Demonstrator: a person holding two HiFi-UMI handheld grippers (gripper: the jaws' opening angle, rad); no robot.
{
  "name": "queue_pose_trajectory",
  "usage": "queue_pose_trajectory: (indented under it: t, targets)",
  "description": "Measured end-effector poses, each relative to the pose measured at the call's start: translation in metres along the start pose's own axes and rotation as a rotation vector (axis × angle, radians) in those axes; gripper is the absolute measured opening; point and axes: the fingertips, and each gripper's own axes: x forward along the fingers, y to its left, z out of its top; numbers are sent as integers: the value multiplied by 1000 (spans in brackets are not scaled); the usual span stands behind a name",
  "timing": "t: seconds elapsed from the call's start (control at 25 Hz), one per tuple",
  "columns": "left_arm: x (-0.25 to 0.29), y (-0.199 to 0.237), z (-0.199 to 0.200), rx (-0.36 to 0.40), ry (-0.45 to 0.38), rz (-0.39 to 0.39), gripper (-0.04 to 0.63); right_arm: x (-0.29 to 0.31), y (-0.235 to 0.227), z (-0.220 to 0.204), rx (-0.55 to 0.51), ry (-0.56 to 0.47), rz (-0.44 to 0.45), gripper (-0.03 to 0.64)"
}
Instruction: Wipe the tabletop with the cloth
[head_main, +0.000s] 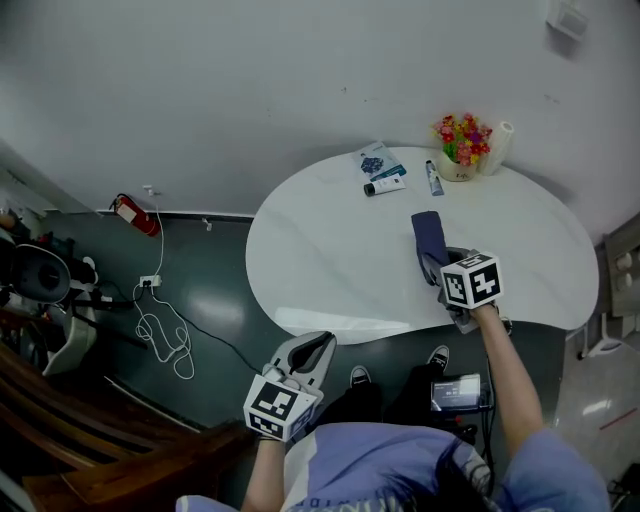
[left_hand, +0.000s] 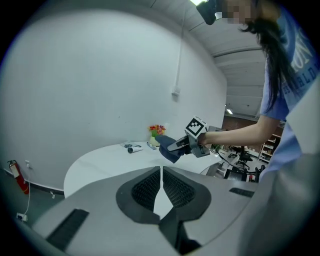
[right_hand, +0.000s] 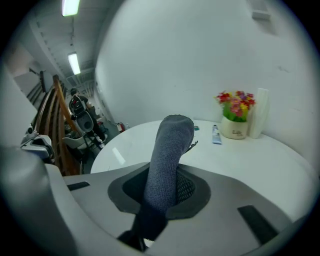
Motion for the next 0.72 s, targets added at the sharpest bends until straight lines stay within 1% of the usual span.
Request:
queue_pose_trajectory:
  t: [0.16,0.36,0.56,0.72]
  targets:
    - [-28,14,-18,-35,-5,38,17,39,85,13,-60,10,114,78]
    - [-52,29,-34,-78,-11,90,17,78,181,14,-131,39,251,78]
    - [-70,38,-44,-100,-9,130,17,104,260,-4,-205,95,376,78]
    - [-81,46,-55,-124,1,158,17,114,313,-26,-273,145,468,78]
